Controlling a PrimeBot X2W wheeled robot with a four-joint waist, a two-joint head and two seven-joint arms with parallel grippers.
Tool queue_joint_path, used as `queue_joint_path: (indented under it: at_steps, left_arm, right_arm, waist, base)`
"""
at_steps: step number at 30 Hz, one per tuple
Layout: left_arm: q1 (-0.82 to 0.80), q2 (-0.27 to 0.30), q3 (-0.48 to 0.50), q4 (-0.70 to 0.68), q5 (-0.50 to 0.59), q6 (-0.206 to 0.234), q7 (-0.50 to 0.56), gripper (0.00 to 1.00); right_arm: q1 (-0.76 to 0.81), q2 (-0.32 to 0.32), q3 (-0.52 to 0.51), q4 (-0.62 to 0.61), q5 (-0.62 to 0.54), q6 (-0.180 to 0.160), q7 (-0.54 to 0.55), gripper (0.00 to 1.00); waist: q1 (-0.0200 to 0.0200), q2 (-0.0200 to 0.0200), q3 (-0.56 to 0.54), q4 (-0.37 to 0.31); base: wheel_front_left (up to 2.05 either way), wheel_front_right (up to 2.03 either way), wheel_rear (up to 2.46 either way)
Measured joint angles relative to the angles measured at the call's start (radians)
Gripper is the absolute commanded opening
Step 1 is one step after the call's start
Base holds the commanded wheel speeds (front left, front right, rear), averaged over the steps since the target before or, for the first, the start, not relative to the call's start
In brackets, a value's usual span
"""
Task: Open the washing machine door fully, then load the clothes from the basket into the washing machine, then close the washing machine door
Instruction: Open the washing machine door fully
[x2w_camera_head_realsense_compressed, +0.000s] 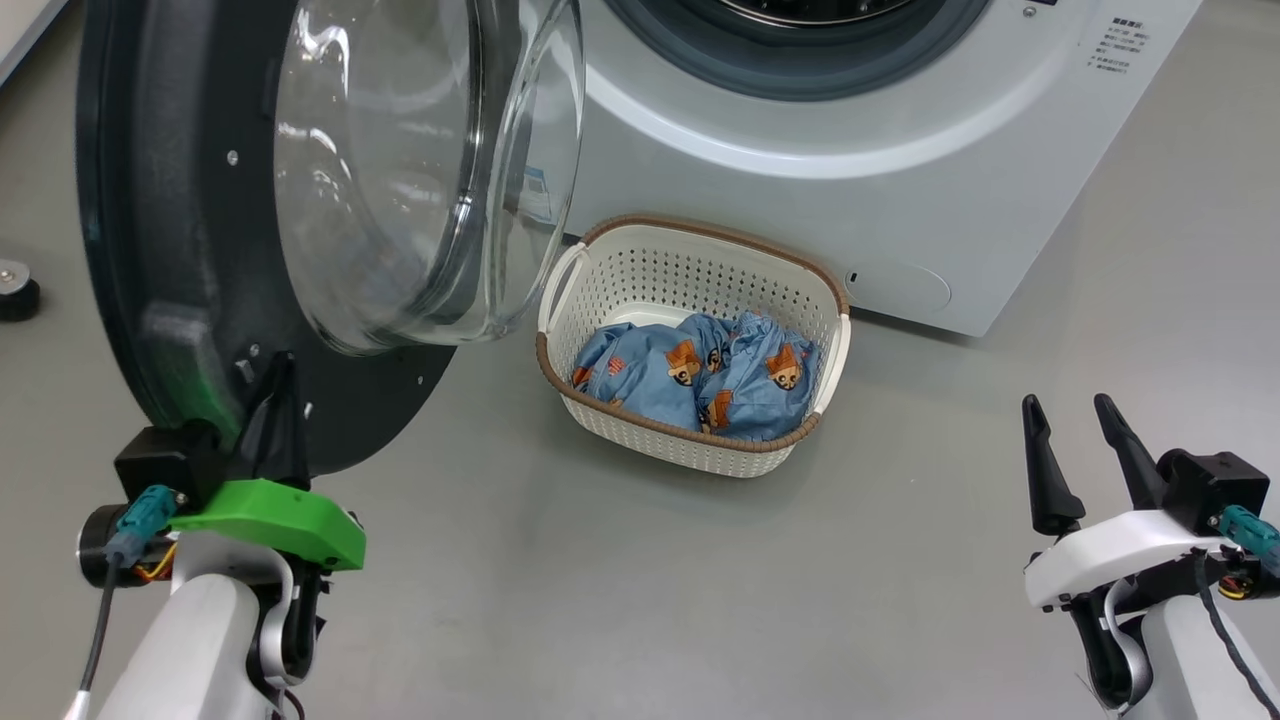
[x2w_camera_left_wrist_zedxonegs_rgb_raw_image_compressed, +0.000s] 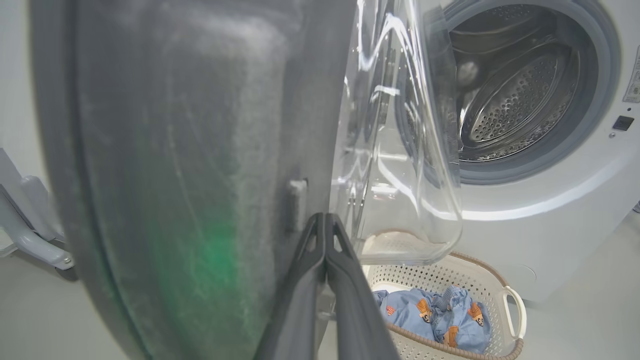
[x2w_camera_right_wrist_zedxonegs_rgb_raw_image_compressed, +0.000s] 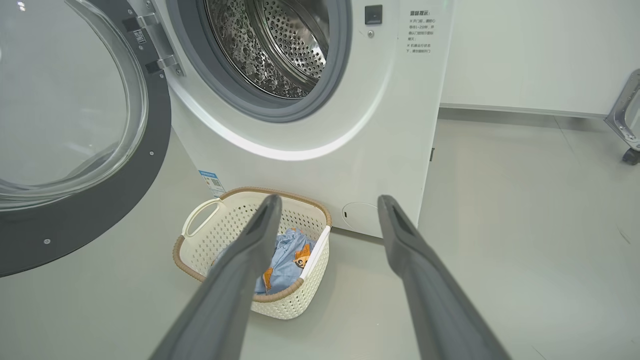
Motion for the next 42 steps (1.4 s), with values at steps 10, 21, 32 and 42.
queue_joint_path:
  at_steps: [10,21,32,42]
  left_arm:
    - [-0.046,0.030,0.103,0.054,-0.019,0.006,-0.006,0.00]
    - [-0.115,0.034,0.210,0.143,-0.060,0.014,-0.019,0.00]
    - [-0.124,0.061,0.290,0.225,-0.061,0.014,-0.027,0.00]
    - [-0.150,0.061,0.303,0.273,-0.060,0.014,-0.028,0.00]
  right_arm:
    - [-0.019,-0.030,0.003,-0.005,0.000,0.000,0.000,1.00]
    - [-0.056,-0.058,0.019,-0.009,-0.011,0.000,0.000,1.00]
    - [-0.072,-0.058,0.038,-0.006,-0.012,0.000,0.000,1.00]
    - [-0.072,-0.060,0.031,-0.004,-0.009,0.000,0.000,1.00]
  waist:
    - [0.0000,0.0000,0.039,-0.020]
    - [0.0000,0.0000,0.083,-0.039]
    - [0.0000,0.0000,0.077,-0.071]
    - [0.0000,0.0000,0.081,-0.080]
  base:
    - [0.00,0.00,0.00]
    - [0.00,0.00,0.00]
    - [0.00,0.00,0.00]
    - [0.00,0.00,0.00]
